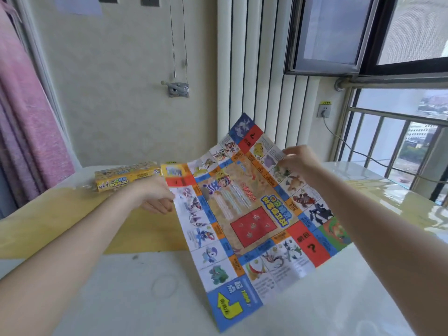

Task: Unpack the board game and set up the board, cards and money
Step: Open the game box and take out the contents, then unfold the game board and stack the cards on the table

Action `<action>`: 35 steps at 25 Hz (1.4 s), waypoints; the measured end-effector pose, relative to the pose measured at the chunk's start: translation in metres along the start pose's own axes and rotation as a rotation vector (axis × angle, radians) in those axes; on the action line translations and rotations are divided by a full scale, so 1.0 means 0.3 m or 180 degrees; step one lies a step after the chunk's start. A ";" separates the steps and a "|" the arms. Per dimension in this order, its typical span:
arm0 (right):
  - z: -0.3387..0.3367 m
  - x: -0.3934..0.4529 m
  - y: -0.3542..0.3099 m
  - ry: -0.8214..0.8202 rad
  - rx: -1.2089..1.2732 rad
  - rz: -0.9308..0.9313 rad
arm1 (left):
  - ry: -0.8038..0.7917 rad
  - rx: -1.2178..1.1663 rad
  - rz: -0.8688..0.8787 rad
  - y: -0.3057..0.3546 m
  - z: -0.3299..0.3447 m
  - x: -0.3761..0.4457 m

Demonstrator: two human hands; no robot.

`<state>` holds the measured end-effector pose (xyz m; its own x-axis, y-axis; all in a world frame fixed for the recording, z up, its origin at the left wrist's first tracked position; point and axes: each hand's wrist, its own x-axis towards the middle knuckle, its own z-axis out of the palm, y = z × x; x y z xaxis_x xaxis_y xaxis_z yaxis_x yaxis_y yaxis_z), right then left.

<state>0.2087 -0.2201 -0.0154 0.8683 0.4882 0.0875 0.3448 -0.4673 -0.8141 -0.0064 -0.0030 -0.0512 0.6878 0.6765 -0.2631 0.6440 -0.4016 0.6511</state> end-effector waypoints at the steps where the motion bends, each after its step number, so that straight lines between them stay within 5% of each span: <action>1: -0.007 0.002 -0.010 -0.0080 -0.0216 -0.0097 | 0.0293 0.0710 0.0132 0.007 -0.007 0.001; 4: -0.001 0.000 -0.050 -0.0423 -0.1061 -0.0698 | 0.1032 0.1353 0.1429 0.065 0.035 -0.047; 6: 0.045 0.006 -0.096 -0.0626 -0.1488 -0.1206 | 0.0409 0.1103 0.2285 0.110 0.109 -0.102; 8: 0.129 0.015 -0.152 -0.0843 -0.1746 -0.1606 | -0.0039 0.1851 0.2551 0.131 0.201 -0.126; 10: 0.232 0.019 -0.192 -0.0931 -0.1881 -0.1903 | -0.0348 0.2372 0.2300 0.111 0.264 -0.109; 14: 0.346 0.017 -0.137 -0.0211 -0.2332 -0.2054 | -0.1209 0.2233 0.0915 0.013 0.270 -0.041; 17: 0.317 -0.010 -0.019 -0.1101 -0.2721 -0.1503 | -0.1381 0.2465 0.0437 -0.049 0.227 -0.005; 20: 0.287 -0.065 0.095 -0.2084 -0.2912 -0.1001 | -0.1444 0.2572 0.0520 -0.041 0.220 0.008; 24: 0.257 -0.077 0.156 -0.2271 -0.2898 -0.0890 | -0.1584 0.2609 0.0651 0.010 0.241 0.010; 28: 0.180 -0.015 0.173 -0.1432 -0.2125 -0.0904 | -0.1406 0.2286 0.1104 0.098 0.292 0.021; 31: 0.110 0.045 0.230 -0.0602 -0.2276 -0.0832 | -0.1314 0.2338 0.1443 0.178 0.373 0.037; 35: 0.060 0.075 0.361 -0.0740 -0.2639 -0.0480 | -0.1458 0.2377 0.1502 0.238 0.462 0.079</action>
<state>0.2593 -0.2464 -0.1121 0.7289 0.6838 -0.0324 0.6769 -0.7270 -0.1154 0.1022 -0.1013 -0.1095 0.8894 0.1070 -0.4445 0.2084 -0.9602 0.1859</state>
